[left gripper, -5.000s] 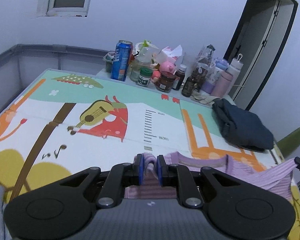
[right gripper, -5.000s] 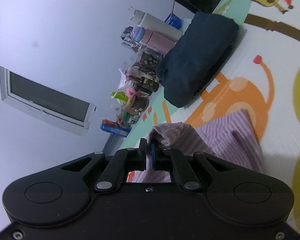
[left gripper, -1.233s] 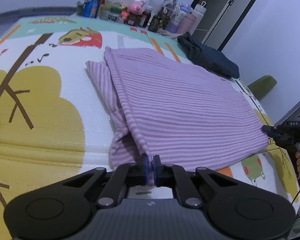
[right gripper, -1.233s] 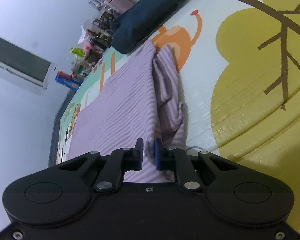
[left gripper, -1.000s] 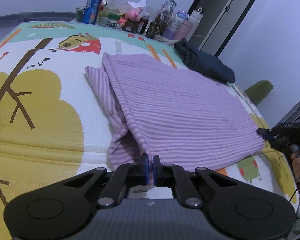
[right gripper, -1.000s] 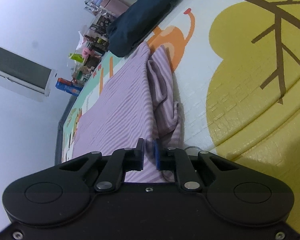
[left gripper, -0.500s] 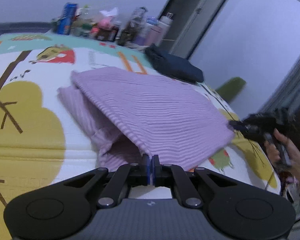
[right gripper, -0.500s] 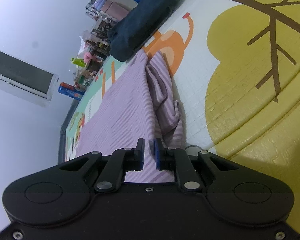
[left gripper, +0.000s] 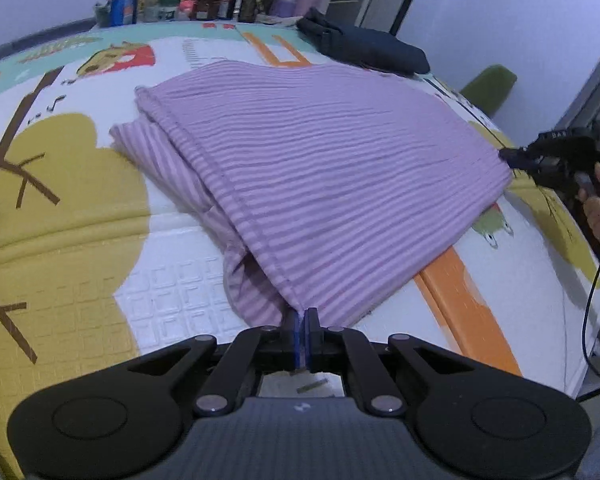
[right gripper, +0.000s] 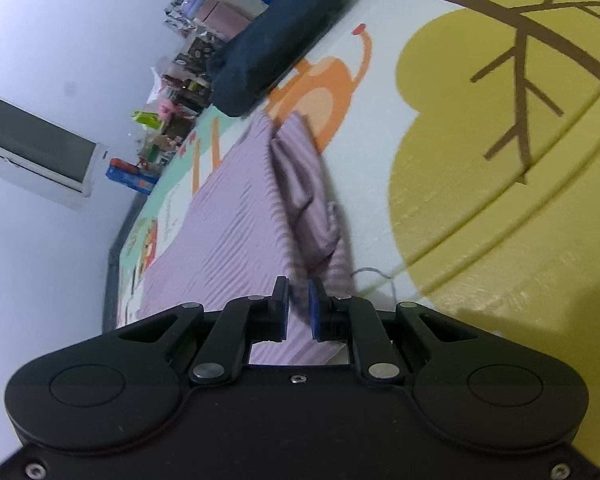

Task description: Fold clothes

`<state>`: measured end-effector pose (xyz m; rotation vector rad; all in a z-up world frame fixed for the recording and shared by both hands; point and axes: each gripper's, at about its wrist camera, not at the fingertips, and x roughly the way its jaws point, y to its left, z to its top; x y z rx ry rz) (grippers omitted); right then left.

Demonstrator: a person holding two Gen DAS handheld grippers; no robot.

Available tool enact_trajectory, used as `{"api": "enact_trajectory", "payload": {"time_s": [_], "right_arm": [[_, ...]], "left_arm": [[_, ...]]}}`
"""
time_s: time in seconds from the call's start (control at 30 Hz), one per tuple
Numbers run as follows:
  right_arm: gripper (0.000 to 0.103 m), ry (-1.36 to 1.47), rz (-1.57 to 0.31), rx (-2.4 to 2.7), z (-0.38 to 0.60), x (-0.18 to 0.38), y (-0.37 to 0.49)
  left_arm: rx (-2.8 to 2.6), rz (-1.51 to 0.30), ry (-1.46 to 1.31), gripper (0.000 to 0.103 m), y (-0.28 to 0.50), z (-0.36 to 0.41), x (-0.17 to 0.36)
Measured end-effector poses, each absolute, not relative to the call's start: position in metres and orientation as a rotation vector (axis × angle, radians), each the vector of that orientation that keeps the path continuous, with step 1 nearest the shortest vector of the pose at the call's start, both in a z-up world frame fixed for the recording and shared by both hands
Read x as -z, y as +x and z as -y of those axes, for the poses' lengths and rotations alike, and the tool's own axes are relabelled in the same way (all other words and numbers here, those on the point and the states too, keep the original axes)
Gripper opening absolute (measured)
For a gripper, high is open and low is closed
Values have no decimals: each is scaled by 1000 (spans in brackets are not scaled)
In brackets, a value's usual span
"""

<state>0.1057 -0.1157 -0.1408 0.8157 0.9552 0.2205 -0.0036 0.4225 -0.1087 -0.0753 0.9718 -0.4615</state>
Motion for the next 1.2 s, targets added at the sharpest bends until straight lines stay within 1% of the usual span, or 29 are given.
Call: {"api": "enact_trajectory", "payload": {"time_s": [0.1,0.23,0.27,0.33,0.5,0.57,0.6,0.67,0.7,0.8,1.0,1.07,1.2], "right_arm": [[12,776,-965,-208,116,138,101],[12,804,-959,-221,120,137,95],[17,816,-952,-236,120,135,95],[20,817,-936,-255,119,131,95],[20,776,-894,-338,101,116,102],[21,777,-912,-415,87,114,107],[23,782,-934,-463,77,115,110],[34,770,-982,-570,45,116,111],[36,746,-1011,-622,25,116,111],[36,707,-1084,-720,-26,121,112],[36,716,-1215,-829,-107,135,125],[36,688,-1247,-885,-136,132,133],[36,520,-1282,-939,-204,110,164]], "left_arm": [[456,-984,-56,2,-4,-420,111],[447,-1000,-31,3,-5,-417,114],[445,-1004,-25,3,-5,-417,115],[442,-1006,-17,3,-5,-416,115],[436,-1000,-17,3,-8,-415,113],[433,-1000,-21,3,-8,-415,113],[432,-1000,-23,3,-8,-415,113],[431,-999,-27,3,-9,-415,113],[430,-999,-28,3,-9,-415,113],[430,-996,-31,3,-10,-415,113],[422,-995,-38,3,-11,-415,115],[414,-991,-39,3,-11,-414,115],[402,-983,-39,4,-13,-412,115]]}}
